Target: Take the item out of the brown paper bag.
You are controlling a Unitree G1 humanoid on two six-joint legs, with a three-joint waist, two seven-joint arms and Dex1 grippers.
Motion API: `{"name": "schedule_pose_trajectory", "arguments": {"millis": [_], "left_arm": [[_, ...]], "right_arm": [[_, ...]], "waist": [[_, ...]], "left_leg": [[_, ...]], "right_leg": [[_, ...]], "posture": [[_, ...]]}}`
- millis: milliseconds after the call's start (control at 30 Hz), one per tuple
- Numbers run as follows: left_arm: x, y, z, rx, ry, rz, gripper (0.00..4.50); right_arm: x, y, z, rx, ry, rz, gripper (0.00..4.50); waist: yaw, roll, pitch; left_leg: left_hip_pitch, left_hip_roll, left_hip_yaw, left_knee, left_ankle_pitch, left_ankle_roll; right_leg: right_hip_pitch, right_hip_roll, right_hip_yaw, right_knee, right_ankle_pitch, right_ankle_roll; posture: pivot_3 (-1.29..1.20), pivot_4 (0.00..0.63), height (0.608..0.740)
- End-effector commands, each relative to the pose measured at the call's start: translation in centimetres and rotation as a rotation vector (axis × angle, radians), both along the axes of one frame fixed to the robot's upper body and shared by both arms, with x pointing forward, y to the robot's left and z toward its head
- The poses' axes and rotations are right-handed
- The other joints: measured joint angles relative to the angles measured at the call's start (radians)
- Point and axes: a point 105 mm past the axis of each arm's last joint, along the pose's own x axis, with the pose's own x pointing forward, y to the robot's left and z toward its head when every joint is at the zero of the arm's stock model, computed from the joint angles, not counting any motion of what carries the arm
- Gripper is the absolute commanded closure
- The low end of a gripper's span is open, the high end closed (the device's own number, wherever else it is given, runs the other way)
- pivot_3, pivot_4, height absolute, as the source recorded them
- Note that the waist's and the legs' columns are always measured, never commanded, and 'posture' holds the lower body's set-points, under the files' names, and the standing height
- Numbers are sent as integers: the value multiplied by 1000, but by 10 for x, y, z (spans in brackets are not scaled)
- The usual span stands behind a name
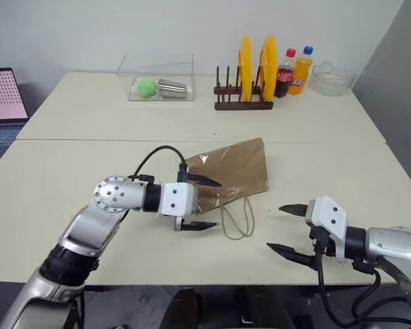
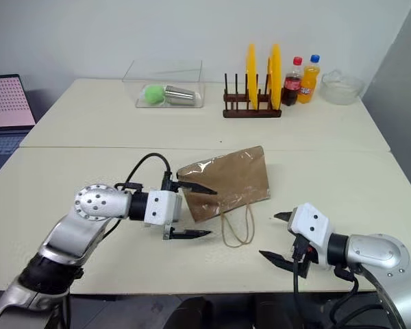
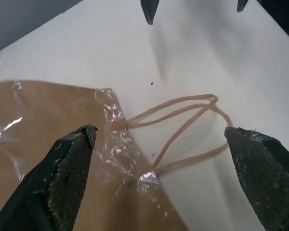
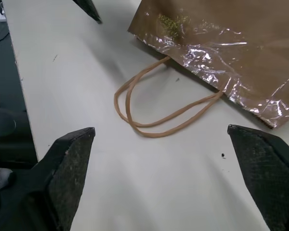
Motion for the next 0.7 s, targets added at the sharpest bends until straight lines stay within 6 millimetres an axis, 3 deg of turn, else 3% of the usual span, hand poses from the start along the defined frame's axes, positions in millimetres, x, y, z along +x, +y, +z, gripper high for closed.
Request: {"name": "schedule_pose_trajectory", "arguments": {"millis": [33, 467, 567, 700], "left_arm": [[2, -10, -14, 78, -74, -101, 0], [14, -54, -41, 107, -151, -220, 0], [14, -58, -44, 95, -132, -231, 536], [20, -63, -33, 32, -94, -191, 1707]], "right_arm": [[-6, 6, 4, 10, -25, -5, 37], [-13, 7, 1, 15, -5, -52, 37], [-12, 7, 1, 16, -14, -56, 0], [-13, 8, 2, 11, -31, -50, 0]], "waist": [[0, 0, 0], [-1, 0, 0], [-1, 0, 0], [0, 0, 0]], "left_leg": [[0, 0, 0, 0, 0, 0], [1, 0, -1, 1, 0, 0], [1, 0, -2, 1, 0, 0], [1, 0, -2, 1, 0, 0]], "right_leg": [[0, 0, 0, 0, 0, 0], [2, 0, -1, 0, 0, 1], [3, 0, -1, 0, 0, 1], [3, 0, -2, 0, 1, 1]], "posture": [[0, 150, 740], [0, 150, 740], [0, 150, 740], [0, 150, 740]]}}
